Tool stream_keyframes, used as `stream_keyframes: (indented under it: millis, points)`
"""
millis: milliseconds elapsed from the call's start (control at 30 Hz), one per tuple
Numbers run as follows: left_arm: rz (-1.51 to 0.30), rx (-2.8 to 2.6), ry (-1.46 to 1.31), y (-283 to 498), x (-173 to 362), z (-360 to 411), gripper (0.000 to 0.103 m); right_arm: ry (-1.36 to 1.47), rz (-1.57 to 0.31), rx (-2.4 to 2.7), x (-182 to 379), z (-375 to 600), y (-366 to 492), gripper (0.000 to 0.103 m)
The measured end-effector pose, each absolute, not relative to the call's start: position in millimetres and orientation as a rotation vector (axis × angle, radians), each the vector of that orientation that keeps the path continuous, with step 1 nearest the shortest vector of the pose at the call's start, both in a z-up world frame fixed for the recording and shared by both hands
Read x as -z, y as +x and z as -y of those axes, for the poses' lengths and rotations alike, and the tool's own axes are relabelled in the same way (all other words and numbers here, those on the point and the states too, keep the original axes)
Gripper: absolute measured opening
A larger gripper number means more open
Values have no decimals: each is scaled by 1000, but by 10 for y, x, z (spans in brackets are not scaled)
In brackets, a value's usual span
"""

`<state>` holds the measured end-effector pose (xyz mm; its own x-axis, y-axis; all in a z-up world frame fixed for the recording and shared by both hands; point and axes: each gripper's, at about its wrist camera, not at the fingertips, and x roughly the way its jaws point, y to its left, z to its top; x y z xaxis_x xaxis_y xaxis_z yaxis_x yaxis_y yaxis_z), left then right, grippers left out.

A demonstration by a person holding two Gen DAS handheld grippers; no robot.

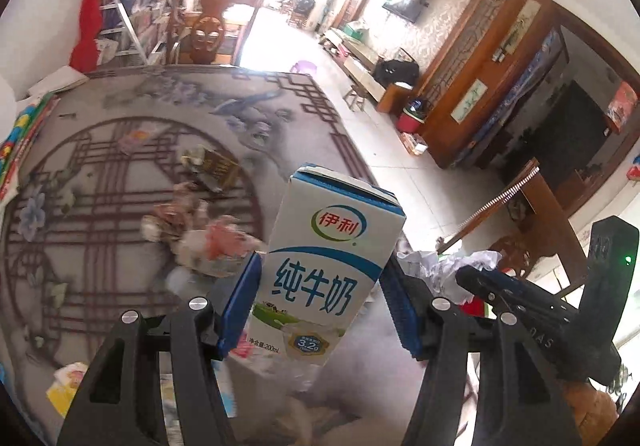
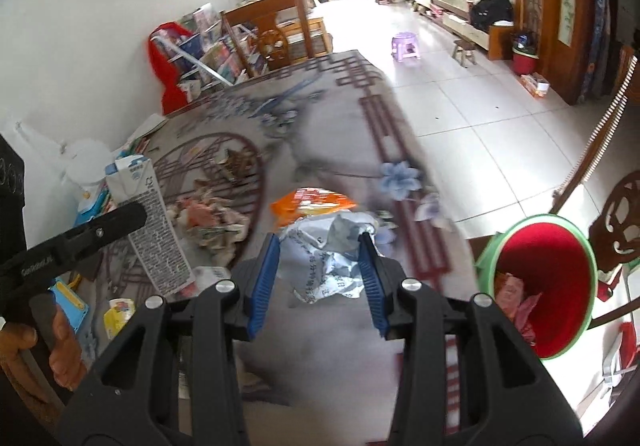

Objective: Collect trash
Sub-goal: 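Carry the milk carton and foil over the red bucket with both tools, then open both tools to drop the carton and foil into the bucket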

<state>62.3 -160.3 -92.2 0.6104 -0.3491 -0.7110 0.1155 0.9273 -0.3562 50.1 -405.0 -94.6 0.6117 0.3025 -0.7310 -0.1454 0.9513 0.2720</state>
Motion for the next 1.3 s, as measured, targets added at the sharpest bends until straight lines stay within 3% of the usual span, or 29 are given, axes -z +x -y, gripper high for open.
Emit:
stream_keyframes:
  millis: [900,967,1000,1067,1300]
  points:
    - [-1034,791,-42,1121,1243,4659,58,432,-885,237,1394,6476,124,40]
    - [-1060,814,-10,1152,1292,4840,60,446,-887,244,1427,6546,115,41]
    - [-1061,805,6,1161,1307,4886,71,461,-889,245,1450,6583,121,46]
    - [-1043,792,11,1172,1304,4914,77,489,-884,246,1476,6636,129,56]
    - [-1011,752,12,1181,1209,4763,77,485,-878,269,1488,6694,165,60]
